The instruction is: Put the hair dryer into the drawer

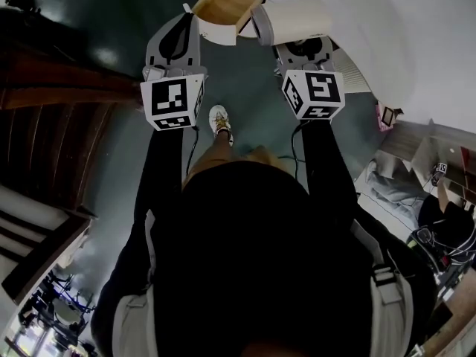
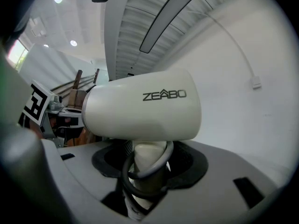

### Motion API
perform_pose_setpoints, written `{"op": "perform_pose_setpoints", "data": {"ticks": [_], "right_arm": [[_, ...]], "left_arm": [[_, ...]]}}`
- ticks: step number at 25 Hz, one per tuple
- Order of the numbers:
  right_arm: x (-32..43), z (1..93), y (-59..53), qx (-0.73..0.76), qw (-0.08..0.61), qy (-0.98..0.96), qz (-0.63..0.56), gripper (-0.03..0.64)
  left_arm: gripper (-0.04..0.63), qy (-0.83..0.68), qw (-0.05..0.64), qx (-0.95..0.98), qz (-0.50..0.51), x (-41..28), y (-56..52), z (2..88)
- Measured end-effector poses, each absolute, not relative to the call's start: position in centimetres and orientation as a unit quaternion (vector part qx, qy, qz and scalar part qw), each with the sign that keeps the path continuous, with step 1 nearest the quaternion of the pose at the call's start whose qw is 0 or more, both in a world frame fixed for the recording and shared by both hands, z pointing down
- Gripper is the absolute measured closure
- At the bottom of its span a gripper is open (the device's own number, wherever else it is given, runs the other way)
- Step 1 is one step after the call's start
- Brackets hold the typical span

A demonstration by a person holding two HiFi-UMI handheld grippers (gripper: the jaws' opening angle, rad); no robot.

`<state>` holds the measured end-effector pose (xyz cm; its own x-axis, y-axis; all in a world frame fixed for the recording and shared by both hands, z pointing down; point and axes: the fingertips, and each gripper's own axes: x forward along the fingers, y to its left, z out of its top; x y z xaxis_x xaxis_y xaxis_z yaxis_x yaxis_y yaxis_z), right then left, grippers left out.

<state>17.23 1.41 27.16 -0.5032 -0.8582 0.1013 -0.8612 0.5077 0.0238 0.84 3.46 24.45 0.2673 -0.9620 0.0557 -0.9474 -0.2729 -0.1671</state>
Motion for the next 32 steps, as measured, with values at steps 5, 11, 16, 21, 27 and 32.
{"op": "perform_pose_setpoints", "data": {"ticks": [5,11,16,21,27,32], "right_arm": [[15.2,27.6,-1.4,0.501,0.057,-0.863,0.020,0.376],[13.7,27.7,-3.6,0.508,0.063,-0.859,0.016,0.377],[12.5,28.0,-5.2,0.514,0.068,-0.855,0.008,0.379],[11.1,27.9,-5.5,0.510,0.076,-0.856,-0.024,0.379],[10.0,28.5,-5.4,0.502,0.086,-0.860,-0.030,0.379],[9.3,28.5,-5.9,0.493,0.095,-0.864,-0.034,0.379]], "left_arm": [[0.572,0.591,0.043,-0.802,-0.077,-1.1,0.0,25.0],[0.572,0.576,0.044,-0.813,-0.077,-2.3,-2.6,25.1],[0.572,0.566,0.045,-0.819,-0.080,-3.6,-4.2,25.6],[0.574,0.560,0.045,-0.823,-0.078,-4.7,-4.9,26.0],[0.574,0.557,0.044,-0.826,-0.080,-5.5,-5.1,26.4],[0.575,0.559,0.046,-0.825,-0.076,-6.0,-5.2,26.1]]}}
